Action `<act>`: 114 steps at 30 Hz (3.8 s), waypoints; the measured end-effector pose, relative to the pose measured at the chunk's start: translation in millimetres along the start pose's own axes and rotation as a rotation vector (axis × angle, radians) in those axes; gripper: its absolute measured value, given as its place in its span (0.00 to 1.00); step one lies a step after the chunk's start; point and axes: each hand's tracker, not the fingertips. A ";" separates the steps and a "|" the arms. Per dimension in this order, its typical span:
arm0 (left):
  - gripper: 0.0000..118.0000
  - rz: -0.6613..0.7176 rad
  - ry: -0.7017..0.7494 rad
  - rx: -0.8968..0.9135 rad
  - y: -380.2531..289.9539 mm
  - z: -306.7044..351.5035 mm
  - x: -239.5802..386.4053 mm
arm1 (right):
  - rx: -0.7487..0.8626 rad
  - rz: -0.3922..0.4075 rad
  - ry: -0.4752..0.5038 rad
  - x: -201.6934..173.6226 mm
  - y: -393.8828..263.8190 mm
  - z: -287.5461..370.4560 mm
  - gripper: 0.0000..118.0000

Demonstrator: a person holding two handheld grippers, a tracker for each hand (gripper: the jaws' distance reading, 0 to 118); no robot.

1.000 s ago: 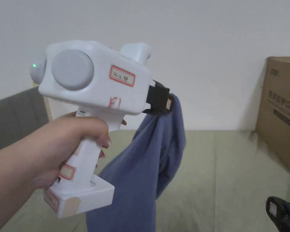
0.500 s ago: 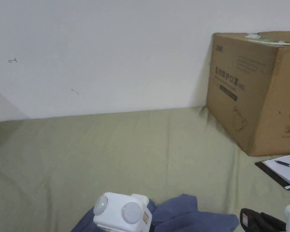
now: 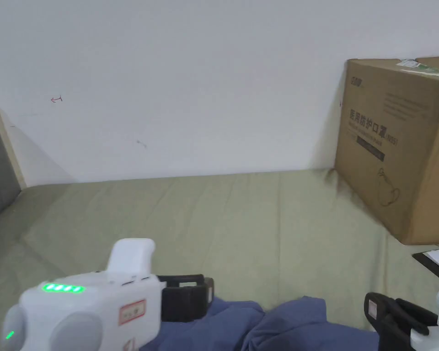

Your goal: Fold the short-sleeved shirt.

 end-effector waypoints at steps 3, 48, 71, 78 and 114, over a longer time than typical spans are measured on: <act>0.93 0.028 0.052 0.221 -25.4 50.8 -5.1 | 0.123 0.063 -0.026 -15.5 -5.1 11.5 0.00; 0.96 0.063 0.136 -0.753 -64.3 -340.9 -121.7 | -0.117 0.028 -0.103 17.2 -76.6 -81.4 0.00; 0.00 0.036 0.113 -0.494 -66.7 -243.5 -136.5 | -1.041 -0.280 -0.089 109.7 -60.3 -391.8 0.68; 0.00 0.089 0.158 -0.507 -67.3 -215.0 -161.1 | -0.855 -0.342 0.016 120.0 -16.7 -334.9 0.05; 0.00 0.022 0.356 0.280 286.7 -19.4 -125.6 | 0.118 0.052 -0.134 32.0 424.8 -164.1 0.05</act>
